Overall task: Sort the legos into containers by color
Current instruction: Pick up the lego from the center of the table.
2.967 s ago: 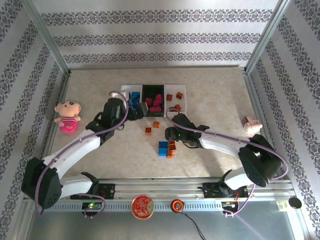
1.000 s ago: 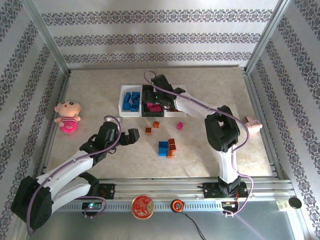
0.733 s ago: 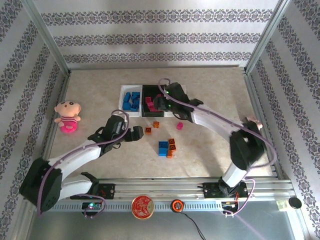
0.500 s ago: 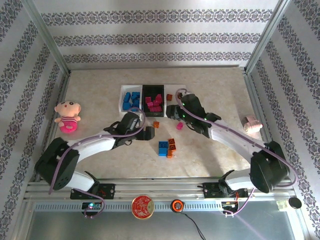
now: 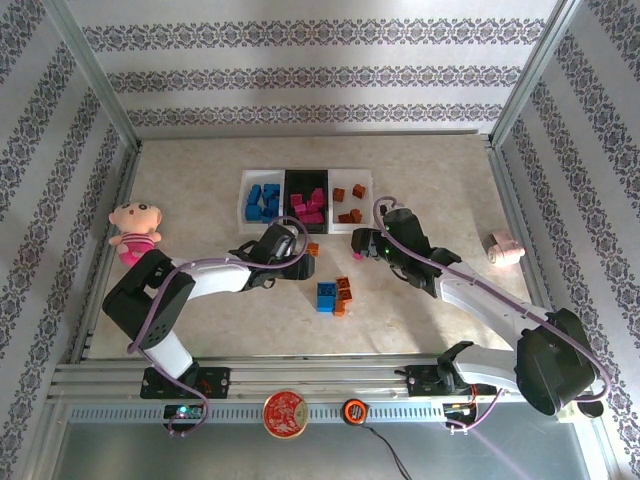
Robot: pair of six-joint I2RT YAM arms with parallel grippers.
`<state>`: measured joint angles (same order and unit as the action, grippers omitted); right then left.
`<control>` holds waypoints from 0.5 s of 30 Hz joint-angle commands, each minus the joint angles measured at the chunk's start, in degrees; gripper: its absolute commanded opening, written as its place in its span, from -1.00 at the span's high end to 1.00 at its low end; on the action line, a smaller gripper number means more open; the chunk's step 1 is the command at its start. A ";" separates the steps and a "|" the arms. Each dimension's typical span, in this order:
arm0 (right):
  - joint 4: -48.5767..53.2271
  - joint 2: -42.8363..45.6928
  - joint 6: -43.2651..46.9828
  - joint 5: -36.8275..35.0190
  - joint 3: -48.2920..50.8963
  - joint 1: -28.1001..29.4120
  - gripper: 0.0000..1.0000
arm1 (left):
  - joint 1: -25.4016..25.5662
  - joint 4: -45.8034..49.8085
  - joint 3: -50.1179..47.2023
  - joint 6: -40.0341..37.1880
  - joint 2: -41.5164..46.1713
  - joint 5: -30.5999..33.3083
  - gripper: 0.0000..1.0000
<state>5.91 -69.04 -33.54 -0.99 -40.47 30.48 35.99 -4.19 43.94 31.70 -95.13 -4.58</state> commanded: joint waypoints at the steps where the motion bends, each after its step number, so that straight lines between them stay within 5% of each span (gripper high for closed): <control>1: -1.96 0.63 -0.94 0.93 0.64 -0.33 -0.32 | -0.03 -3.35 1.88 -1.39 -3.16 0.91 -0.49; 8: -2.11 1.75 -0.73 1.04 1.64 -0.33 -0.32 | -0.34 -5.01 1.29 -1.89 -4.43 2.28 -0.22; 15: -2.70 1.24 -1.26 1.12 2.32 -0.33 -0.32 | -0.20 -5.25 1.80 -3.48 -6.58 3.40 -0.28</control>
<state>4.27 -68.23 -34.28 -0.51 -39.18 30.48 36.01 -3.53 45.06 30.52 -96.95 -1.41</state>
